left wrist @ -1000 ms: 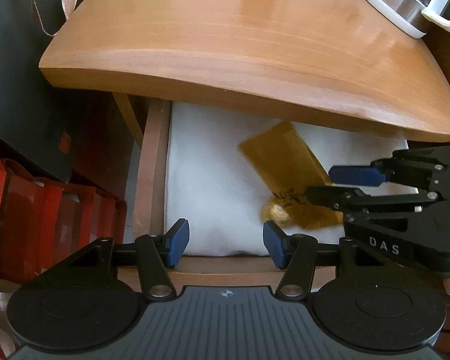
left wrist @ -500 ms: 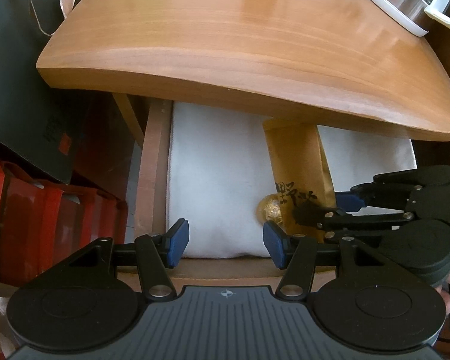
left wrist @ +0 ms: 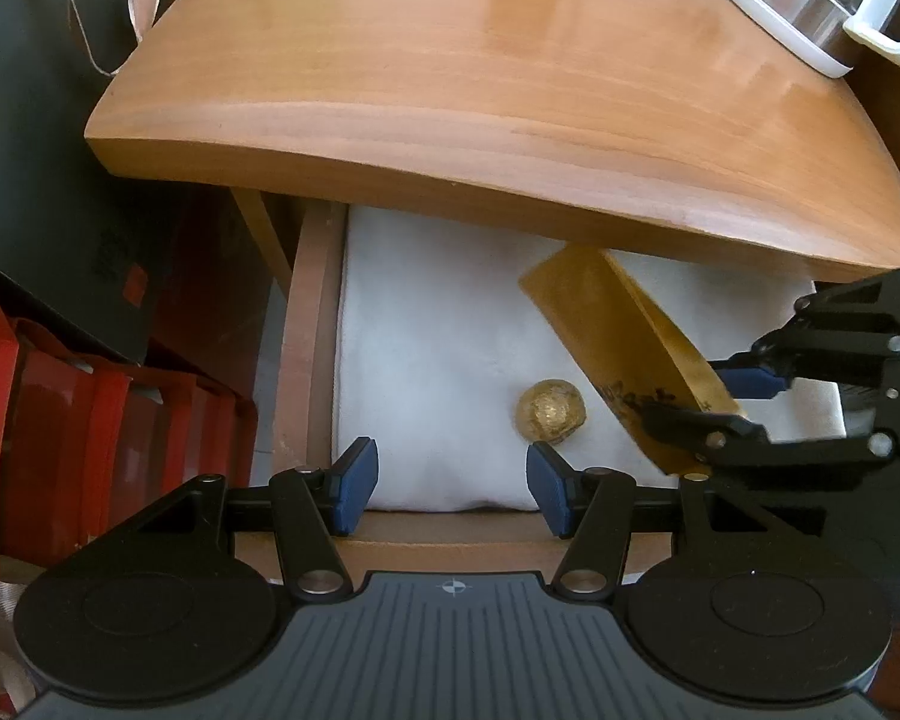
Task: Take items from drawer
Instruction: 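Lift the tea packet out and set it on the cabinet top with the right gripper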
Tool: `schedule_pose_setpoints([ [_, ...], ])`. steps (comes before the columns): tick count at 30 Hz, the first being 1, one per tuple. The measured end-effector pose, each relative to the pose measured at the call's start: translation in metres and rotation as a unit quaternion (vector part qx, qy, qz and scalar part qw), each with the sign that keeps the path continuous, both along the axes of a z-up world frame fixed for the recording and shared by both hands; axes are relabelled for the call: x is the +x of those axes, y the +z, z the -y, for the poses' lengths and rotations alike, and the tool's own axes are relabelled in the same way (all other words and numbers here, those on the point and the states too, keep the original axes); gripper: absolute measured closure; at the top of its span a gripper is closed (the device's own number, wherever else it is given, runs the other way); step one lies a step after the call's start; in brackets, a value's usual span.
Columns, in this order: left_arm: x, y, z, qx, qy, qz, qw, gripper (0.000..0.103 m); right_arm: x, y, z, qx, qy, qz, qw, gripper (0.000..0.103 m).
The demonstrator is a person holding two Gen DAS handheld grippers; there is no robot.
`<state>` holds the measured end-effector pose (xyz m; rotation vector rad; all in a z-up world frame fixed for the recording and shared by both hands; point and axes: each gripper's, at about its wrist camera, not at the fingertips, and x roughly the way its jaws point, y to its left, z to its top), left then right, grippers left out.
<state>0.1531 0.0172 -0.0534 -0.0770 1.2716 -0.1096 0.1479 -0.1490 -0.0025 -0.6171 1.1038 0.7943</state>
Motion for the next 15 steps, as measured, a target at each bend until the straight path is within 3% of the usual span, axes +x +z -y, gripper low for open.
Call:
schedule_pose_setpoints([
  [7,-0.004,0.007,-0.002,-0.004,0.004,0.003,1.0000,0.045,-0.009,0.026,0.001,-0.039,0.050,0.035,0.997,0.084],
  [15,-0.007,0.017,-0.003,-0.002,0.005,0.012,0.9999,0.045,-0.027,0.058,0.004,-0.010,0.048,0.046,0.998,0.084],
])
